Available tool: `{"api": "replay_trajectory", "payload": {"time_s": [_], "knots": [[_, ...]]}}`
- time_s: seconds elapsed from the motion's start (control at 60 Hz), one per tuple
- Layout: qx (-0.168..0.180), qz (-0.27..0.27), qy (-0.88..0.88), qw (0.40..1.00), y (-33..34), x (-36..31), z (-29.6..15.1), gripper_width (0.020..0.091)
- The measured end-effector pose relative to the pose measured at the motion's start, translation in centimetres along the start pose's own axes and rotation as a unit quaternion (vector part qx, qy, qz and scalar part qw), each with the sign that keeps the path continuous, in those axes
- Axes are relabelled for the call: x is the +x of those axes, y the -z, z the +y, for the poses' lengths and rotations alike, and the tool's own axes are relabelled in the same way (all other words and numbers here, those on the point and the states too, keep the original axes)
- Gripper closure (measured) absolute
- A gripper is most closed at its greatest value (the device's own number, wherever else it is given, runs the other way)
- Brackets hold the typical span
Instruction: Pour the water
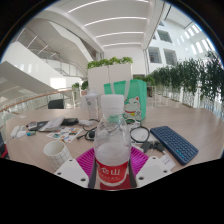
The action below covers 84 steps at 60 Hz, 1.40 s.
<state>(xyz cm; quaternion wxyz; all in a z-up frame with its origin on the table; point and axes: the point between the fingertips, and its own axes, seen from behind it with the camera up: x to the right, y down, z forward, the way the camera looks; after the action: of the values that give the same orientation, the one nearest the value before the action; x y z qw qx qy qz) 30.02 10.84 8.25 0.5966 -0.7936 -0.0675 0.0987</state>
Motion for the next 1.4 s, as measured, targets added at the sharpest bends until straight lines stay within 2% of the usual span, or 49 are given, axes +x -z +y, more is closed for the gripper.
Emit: {"api": "replay_trajectory", "payload": {"time_s": [0.083, 0.1, 0.15, 0.183, 0.317, 0.467, 0.583, 0.65, 0.733, 0.767, 0.833, 1.1, 1.267, 1.4], "knots": [[-0.019, -0.002, -0.009, 1.000, 0.2, 1.0, 1.4, 0.0632], [-0.020, -0.002, -0.010, 1.000, -1.6, 0.8, 3.3, 0.0631], [-0.042, -0.001, 0.001, 0.999, -0.5, 1.0, 4.0, 0.0621], [-0.033, -0.004, 0.004, 0.999, -0.5, 1.0, 3.4, 0.0623], [-0.059, -0.012, 0.040, 0.997, -1.0, 0.8, 4.5, 0.0623], [-0.056, -0.014, 0.032, 0.998, -0.8, 0.7, 4.5, 0.0612], [-0.059, -0.011, 0.029, 0.998, -0.1, 0.8, 4.8, 0.0564], [-0.082, -0.005, 0.037, 0.996, 0.5, 1.1, 5.6, 0.0496], [-0.099, 0.006, 0.037, 0.994, 1.9, 1.7, 5.8, 0.0298], [-0.110, 0.012, 0.027, 0.994, 2.7, 1.7, 5.9, 0.0253], [-0.123, 0.016, 0.003, 0.992, 4.7, 1.2, 5.6, 0.0265], [-0.113, 0.067, -0.017, 0.991, 16.2, -2.3, 0.8, 0.0265], [-0.125, 0.104, 0.014, 0.987, 22.9, -5.5, -0.6, 0.0268], [-0.116, 0.106, 0.034, 0.987, 26.5, -8.7, -2.5, 0.0264]]}}
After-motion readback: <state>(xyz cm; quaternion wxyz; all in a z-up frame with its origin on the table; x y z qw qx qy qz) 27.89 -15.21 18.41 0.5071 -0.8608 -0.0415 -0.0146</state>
